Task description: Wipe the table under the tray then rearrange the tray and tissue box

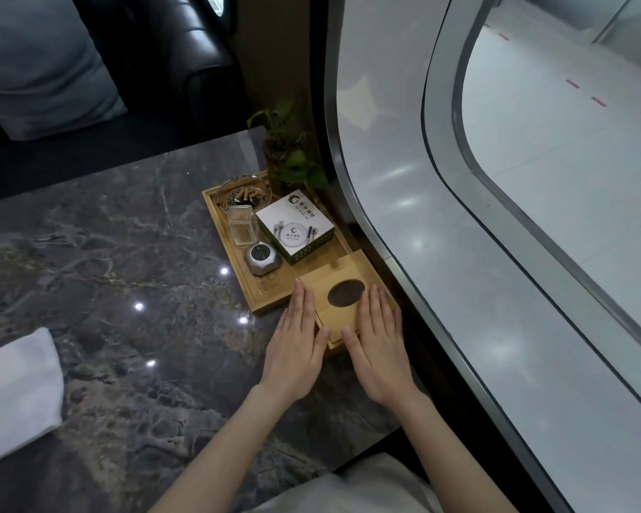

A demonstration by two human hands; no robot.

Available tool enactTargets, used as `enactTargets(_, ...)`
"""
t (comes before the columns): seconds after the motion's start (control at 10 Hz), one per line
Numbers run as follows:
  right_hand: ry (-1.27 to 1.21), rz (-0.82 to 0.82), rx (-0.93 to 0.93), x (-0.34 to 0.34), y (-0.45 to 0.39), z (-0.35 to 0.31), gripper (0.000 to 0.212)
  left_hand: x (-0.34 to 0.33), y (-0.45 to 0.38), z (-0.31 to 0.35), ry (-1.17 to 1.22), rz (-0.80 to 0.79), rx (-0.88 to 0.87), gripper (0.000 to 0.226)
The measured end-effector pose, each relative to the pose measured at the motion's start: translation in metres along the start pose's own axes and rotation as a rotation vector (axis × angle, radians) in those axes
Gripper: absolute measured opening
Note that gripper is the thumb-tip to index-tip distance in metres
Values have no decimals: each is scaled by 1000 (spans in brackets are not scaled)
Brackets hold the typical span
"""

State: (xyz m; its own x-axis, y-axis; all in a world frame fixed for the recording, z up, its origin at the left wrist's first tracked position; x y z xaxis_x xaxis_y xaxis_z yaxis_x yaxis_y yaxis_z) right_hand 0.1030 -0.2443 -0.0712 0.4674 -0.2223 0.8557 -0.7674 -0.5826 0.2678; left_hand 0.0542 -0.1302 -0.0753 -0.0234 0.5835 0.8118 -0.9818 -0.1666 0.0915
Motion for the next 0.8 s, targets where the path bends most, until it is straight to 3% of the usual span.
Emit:
enactTargets(0.4, -11, 35, 27, -1, -2, 1, 62, 0, 1, -1, 4, 18, 11, 62)
enactTargets(0.6, 14, 165, -5, 20, 0, -5, 56, 4, 0, 1, 5, -34, 32, 60)
enactTargets(0.7, 7, 262, -15, 39, -4, -13, 46, 14, 0, 2, 12, -8, 42, 57)
enactTargets(0.8, -239, 237, 25, 56, -16, -22, 27, 34, -5, 2, 113, 25, 126, 49)
Point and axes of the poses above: each hand's wrist, its own y-axis away from the middle knuckle, its own x-axis out of the back of the hand, z = x × y, the point moved 8 cm from there along -y, towards the middle knuckle, and after that the axes turned 7 degrees about -z, right-handed, at the moved point
